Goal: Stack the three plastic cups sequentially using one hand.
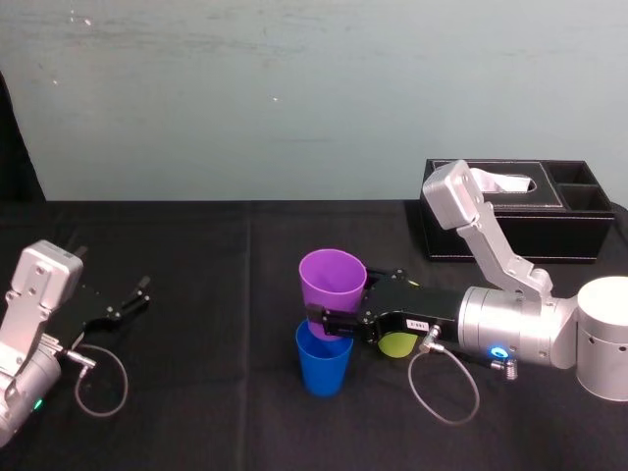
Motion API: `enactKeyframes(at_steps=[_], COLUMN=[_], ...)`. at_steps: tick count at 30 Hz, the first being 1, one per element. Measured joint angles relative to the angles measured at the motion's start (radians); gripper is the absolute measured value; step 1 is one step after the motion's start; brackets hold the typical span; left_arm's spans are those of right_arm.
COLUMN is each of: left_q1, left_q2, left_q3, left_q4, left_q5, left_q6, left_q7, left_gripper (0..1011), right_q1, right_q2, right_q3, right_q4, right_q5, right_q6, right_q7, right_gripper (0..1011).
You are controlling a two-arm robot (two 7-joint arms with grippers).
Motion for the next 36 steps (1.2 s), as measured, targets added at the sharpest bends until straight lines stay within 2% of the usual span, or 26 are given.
enactKeyframes(at_steps=[20,36], left_q1=[0.0,0.0], left_q2=[0.0,0.0], left_q3=[0.0,0.0], left_q4=[0.0,0.0], left_q5=[0.0,0.0], left_q6=[0.0,0.0], left_q7=[0.0,0.0], left_gripper=[1000,1000], right_q1=[0.013,0.023], right_q2=[-0.009,-0.017], right_q3=[-0.03,-0.049], right_q4=[0.049,0.076], right_q5=[0.014,-0.006], right_q6=[-0.029,-0.041], right_q7=[0.018,0.018], right_gripper=[723,722])
